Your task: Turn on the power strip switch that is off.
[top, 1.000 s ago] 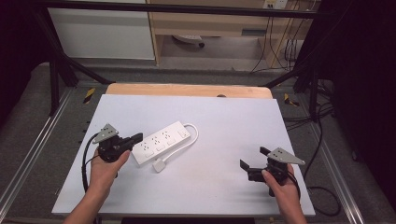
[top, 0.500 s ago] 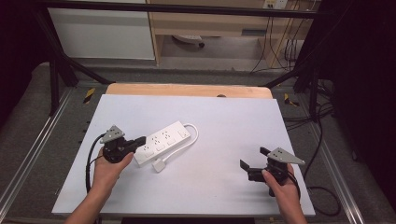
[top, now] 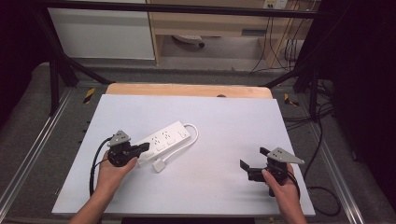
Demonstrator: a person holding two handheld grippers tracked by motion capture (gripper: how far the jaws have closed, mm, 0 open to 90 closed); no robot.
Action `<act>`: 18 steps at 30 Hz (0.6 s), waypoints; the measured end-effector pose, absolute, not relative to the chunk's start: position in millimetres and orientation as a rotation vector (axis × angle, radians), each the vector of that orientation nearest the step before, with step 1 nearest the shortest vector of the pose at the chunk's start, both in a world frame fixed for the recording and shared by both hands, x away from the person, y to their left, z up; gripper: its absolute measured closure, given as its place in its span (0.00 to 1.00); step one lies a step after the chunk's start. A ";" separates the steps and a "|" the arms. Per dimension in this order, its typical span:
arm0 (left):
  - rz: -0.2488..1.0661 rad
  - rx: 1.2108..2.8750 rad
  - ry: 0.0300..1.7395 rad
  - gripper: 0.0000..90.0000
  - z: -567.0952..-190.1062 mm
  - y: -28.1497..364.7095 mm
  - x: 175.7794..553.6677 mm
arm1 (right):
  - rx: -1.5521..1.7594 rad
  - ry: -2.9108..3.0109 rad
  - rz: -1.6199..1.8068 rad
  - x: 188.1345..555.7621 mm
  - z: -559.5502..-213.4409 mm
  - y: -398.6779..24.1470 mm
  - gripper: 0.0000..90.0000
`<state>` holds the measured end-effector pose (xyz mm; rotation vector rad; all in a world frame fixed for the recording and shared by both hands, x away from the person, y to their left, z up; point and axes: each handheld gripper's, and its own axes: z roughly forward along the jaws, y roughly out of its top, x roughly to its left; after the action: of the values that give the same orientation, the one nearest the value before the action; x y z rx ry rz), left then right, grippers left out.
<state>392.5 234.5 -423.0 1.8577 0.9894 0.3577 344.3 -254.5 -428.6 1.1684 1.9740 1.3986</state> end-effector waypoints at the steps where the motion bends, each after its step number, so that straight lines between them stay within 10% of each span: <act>1: 0.360 1.858 0.991 1.00 -423.8 234.7 392.7 | 1.169 1.973 1.399 344.2 -428.5 -254.5 0.02; 18: 0.363 1.867 1.013 1.00 -430.7 232.9 395.6 | 1.169 1.973 1.398 344.3 -428.6 -255.4 0.02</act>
<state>395.6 232.9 -430.7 1.8673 1.0127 0.3631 344.3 -255.4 -428.6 1.1692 1.9727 1.3980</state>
